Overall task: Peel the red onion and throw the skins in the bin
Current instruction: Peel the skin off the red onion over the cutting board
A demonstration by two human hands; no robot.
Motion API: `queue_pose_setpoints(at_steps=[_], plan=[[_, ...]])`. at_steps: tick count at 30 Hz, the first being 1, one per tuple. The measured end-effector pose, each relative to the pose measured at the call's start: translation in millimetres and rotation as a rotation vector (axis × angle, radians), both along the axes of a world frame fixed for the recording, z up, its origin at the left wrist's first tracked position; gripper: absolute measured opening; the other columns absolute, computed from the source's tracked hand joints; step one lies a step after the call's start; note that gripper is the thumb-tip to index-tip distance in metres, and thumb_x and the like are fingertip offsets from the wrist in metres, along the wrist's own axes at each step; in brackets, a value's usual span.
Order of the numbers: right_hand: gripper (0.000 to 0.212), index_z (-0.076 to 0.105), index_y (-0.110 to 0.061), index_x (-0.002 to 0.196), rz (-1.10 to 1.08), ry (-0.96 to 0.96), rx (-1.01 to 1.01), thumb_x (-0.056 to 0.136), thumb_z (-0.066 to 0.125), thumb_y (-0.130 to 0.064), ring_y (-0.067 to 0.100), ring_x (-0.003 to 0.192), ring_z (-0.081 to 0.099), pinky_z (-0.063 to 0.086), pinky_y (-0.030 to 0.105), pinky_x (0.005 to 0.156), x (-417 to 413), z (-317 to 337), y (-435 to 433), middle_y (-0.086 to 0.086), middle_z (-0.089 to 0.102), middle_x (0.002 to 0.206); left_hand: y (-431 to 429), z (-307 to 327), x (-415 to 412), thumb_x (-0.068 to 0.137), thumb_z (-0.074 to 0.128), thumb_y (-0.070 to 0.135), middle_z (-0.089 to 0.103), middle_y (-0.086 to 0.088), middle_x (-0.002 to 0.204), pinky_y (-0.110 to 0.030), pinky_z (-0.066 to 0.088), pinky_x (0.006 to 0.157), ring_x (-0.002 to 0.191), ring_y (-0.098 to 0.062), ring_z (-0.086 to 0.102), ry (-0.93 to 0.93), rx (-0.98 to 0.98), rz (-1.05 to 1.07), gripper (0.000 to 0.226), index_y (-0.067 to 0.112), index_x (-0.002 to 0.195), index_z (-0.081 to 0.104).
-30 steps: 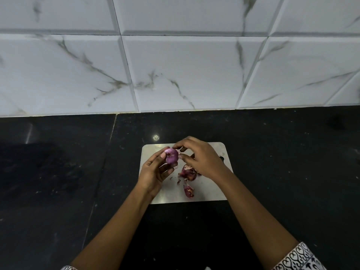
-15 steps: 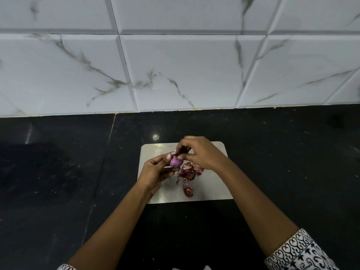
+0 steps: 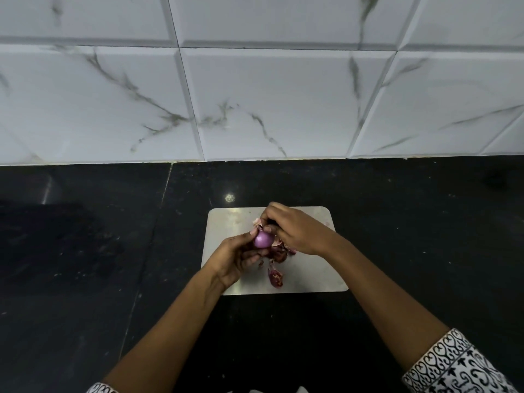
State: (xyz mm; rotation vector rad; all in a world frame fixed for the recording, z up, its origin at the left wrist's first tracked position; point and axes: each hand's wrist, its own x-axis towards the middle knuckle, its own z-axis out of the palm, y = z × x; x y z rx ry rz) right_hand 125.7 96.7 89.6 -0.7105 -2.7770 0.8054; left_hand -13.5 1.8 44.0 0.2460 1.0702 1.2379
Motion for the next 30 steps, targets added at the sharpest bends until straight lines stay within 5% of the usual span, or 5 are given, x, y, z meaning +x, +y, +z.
queue_pose_setpoints(at_steps=[7,13,17,21,30], plan=[[0.01,0.054,-0.008,0.1,-0.047,0.094,-0.076,0.094,0.049,-0.014,0.015,0.088,0.052,0.043,0.027,0.075,6.7,-5.3,-4.4,0.0,0.051,0.099,0.4,-1.6,5.3,0.071,0.066,0.023,0.071,-0.016,0.069,-0.018,0.055,0.047,0.048,-0.015,0.067,-0.122,-0.041,0.031,0.03,0.0,0.091,0.065],[0.007,0.054,-0.007,0.098,-0.064,0.183,-0.136,0.093,0.052,-0.012,0.013,0.086,0.053,0.046,0.023,0.076,10.1,-12.8,-12.6,-0.003,0.049,0.096,-1.5,-7.4,0.9,0.075,0.064,0.02,0.071,-0.019,0.072,-0.02,0.056,0.047,0.049,-0.016,0.068,-0.309,-0.03,0.188,0.028,-0.001,0.094,0.066],[0.006,0.057,-0.009,0.096,-0.106,0.202,-0.12,0.089,0.056,-0.009,-0.001,0.081,0.051,0.042,0.011,0.074,12.5,-27.2,-25.1,-0.009,0.049,0.094,1.8,-1.4,-12.0,0.089,0.056,0.022,0.072,-0.017,0.075,-0.019,0.056,0.047,0.052,-0.016,0.069,-0.235,0.014,0.155,0.026,-0.002,0.095,0.065],[0.011,0.057,-0.019,0.089,-0.376,0.374,-0.179,0.086,0.063,-0.01,0.005,0.085,0.062,0.053,0.025,0.08,12.4,-34.5,-22.4,-0.014,0.058,0.086,3.1,5.8,-16.3,0.087,0.056,0.02,0.072,-0.017,0.083,-0.02,0.057,0.05,0.057,-0.02,0.07,-0.213,0.042,0.107,0.028,0.0,0.105,0.061],[0.019,0.068,-0.018,0.104,-0.357,0.127,-0.032,0.085,0.065,-0.021,0.01,0.094,0.061,0.05,0.028,0.079,10.3,-20.5,-13.3,-0.003,0.064,0.107,1.7,2.9,-18.2,0.081,0.057,0.028,0.069,-0.014,0.099,-0.022,0.057,0.049,0.066,-0.019,0.071,-0.145,0.083,0.025,0.043,0.012,0.121,0.06]])
